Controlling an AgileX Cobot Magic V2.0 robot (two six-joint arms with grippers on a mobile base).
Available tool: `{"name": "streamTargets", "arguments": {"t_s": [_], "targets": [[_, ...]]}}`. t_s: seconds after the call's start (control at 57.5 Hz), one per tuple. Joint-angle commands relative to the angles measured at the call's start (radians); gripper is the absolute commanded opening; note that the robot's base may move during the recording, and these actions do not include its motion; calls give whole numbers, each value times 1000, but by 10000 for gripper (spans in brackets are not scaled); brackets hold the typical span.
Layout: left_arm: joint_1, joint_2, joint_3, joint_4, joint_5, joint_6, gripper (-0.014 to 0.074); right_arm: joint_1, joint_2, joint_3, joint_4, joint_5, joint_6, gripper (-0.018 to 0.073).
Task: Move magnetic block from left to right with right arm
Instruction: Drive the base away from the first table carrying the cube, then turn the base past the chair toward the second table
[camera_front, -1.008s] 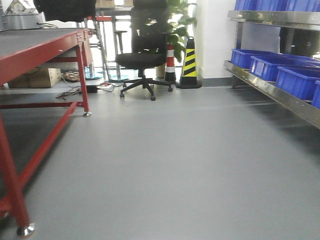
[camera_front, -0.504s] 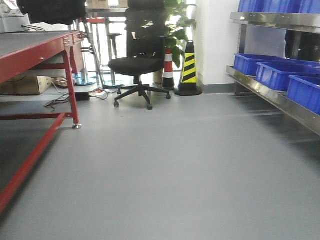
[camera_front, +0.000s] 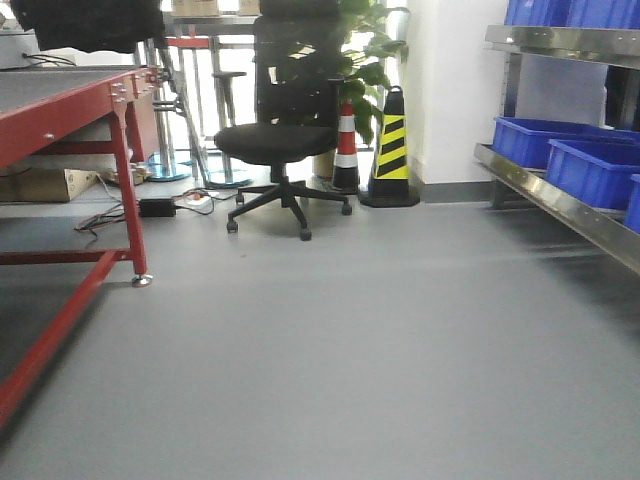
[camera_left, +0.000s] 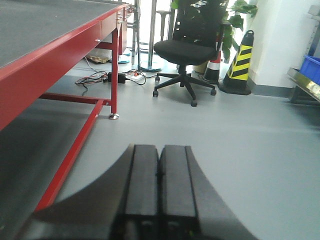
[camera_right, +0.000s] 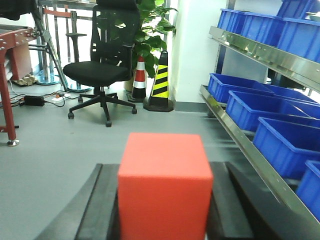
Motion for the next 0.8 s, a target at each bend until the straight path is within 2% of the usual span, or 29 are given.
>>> {"name": "streamTargets", "arguments": {"t_s": [0.0, 0.782], "targets": [[1, -12, 8, -7, -87, 0, -126, -6, 9, -28, -12, -86, -7, 221], [1, -12, 8, -7, -87, 0, -126, -6, 9, -28, -12, -86, -7, 221]]}}
